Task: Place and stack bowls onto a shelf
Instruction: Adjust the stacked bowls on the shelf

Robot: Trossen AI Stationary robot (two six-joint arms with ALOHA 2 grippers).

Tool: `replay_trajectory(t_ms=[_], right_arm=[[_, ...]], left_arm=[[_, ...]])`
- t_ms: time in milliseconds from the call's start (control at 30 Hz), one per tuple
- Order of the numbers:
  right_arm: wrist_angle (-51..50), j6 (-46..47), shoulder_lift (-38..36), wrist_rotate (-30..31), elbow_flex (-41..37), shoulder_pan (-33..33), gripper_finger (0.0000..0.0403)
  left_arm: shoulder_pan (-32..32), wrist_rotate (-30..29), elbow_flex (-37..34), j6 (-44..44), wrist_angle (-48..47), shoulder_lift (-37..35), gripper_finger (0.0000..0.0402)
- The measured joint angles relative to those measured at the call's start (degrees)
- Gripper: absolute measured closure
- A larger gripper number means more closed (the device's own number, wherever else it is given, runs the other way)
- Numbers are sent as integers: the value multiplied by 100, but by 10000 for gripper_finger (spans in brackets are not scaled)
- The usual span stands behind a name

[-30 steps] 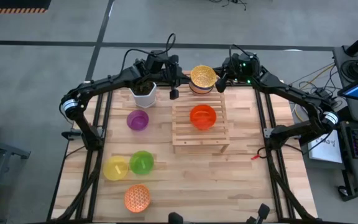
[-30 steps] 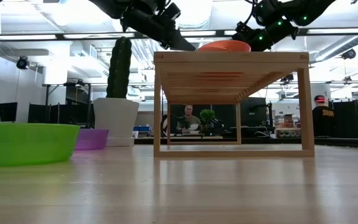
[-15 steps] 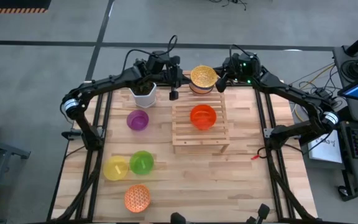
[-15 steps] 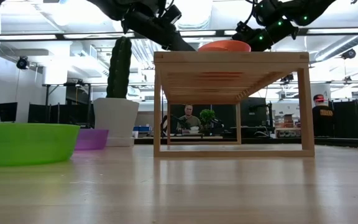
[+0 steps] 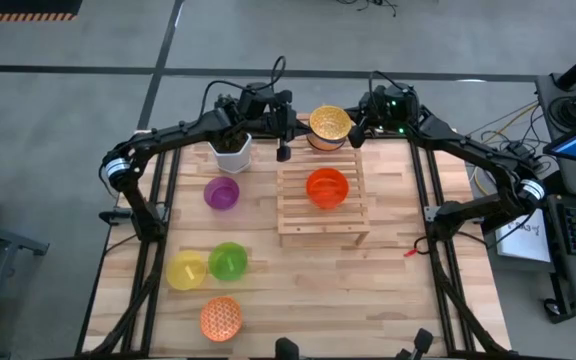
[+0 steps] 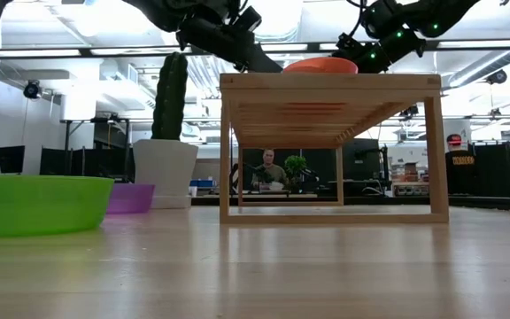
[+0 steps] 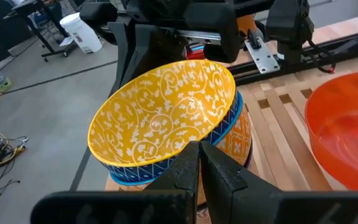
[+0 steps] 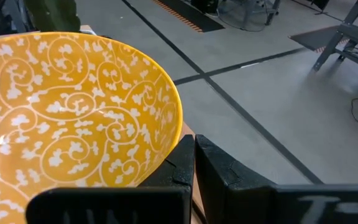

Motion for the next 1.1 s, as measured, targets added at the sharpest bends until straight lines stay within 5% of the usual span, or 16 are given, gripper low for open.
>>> replay_trajectory(t_ms=[467,1100], right_arm=[[-63,0,-130,-138,-2,13,394],[-275,300,-518,158,2,216,394]], left_arm=[[4,-17,7,-531,221,-2,401],[59,-55,17,-205,-579,-452,402]])
